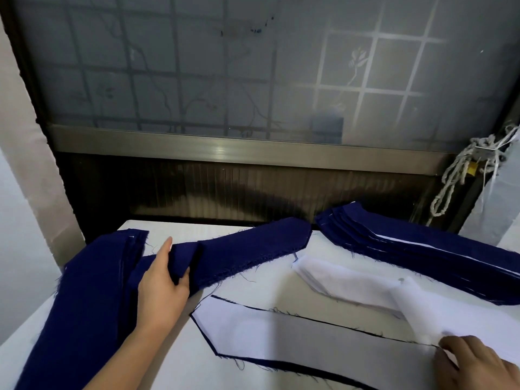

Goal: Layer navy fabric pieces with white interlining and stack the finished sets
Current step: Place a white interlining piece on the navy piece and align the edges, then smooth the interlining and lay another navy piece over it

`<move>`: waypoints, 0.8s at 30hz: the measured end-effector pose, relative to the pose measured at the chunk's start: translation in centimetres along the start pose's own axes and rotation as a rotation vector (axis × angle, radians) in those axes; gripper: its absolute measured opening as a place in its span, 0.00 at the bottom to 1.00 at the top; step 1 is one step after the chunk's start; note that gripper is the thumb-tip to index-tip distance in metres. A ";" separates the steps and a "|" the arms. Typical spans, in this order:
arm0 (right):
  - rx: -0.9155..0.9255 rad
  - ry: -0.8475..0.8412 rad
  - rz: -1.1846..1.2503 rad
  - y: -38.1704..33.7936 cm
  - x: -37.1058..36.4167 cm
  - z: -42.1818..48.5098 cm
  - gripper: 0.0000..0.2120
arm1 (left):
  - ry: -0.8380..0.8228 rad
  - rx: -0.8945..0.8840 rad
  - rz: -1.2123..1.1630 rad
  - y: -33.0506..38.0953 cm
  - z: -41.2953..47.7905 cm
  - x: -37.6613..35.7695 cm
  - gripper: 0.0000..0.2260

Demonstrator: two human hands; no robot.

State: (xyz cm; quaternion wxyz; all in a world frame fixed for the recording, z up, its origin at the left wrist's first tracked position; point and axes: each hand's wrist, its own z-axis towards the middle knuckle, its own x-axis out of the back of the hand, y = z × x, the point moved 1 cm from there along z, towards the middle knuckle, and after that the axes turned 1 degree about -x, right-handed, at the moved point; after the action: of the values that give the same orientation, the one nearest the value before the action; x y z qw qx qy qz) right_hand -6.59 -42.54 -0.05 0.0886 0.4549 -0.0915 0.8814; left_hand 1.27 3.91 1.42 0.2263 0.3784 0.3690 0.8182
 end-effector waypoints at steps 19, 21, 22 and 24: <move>0.697 -0.045 0.369 -24.9 2.9 -0.1 0.41 | -0.356 -0.020 -0.589 0.2 0.1 -0.4 0.28; 0.779 -0.110 0.372 -27.5 2.1 0.4 0.42 | -0.345 0.027 -0.674 0.0 0.2 -0.4 0.26; 0.801 -0.123 0.386 -28.4 1.7 0.7 0.39 | -0.345 0.056 -0.713 0.0 0.3 -0.4 0.25; 0.817 -0.120 0.395 -29.3 1.0 1.4 0.29 | -0.353 0.127 -0.807 0.0 0.4 -0.1 0.24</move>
State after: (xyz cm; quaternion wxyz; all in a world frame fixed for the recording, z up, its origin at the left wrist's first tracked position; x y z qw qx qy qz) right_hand 0.99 -14.49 3.91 -0.2731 0.4764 0.1738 0.8174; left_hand 1.66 3.99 1.57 0.5634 0.3514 0.4924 0.5627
